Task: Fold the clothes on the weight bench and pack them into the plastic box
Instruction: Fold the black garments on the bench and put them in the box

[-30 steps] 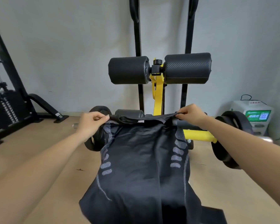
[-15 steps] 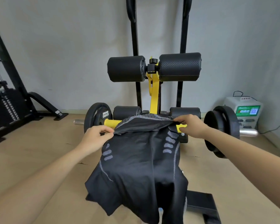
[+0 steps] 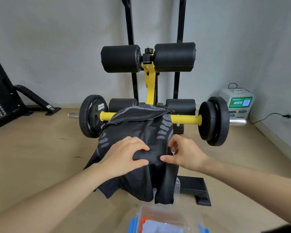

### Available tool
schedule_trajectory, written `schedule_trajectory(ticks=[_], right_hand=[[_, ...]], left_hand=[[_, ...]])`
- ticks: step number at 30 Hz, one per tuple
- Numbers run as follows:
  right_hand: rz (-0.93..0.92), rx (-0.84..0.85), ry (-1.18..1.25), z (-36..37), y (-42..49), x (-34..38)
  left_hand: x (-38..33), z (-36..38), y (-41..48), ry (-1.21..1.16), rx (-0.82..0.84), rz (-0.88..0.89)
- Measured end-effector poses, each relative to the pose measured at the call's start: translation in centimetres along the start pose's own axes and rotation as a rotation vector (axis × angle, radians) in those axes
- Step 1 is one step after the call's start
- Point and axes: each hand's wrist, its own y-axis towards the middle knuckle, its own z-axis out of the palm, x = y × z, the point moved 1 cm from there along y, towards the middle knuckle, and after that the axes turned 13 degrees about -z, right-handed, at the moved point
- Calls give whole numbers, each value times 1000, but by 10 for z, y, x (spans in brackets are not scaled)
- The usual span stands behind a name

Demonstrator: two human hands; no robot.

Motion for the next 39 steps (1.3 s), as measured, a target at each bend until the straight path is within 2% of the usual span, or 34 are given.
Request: schedule_trajectory(ticks=[3, 5, 9, 16, 21, 25, 29, 32, 35, 37, 39], right_hand=[[135, 110, 7, 21, -16, -11], [167, 103, 39, 29, -19, -15], [159, -1, 99, 30, -16, -17], [61, 53, 210, -4, -25, -24], [100, -5, 500, -23, -26, -14], [154, -96, 744, -34, -24, 3], [180, -169, 879, -35, -20, 15], [174, -191, 944, -31, -18, 21], [169, -194, 966, -30, -17, 22], [119, -197, 895, -30, -18, 18], [-83, -214, 583, -33, -20, 12]], left_hand=[[1, 6, 1, 33, -32, 4], [2, 7, 0, 34, -39, -2], [2, 8, 0, 46, -46, -17], [3, 11, -1, 49, -77, 0], [-9, 13, -5, 93, -158, 46], [-37, 9, -12, -57, -229, 78], [-65, 8, -16, -273, -183, -56], [-73, 11, -12, -373, -65, -236], [-71, 14, -8, -465, 7, -299], [-65, 11, -6, -536, 29, -344], [-61, 4, -5, -661, 28, -427]])
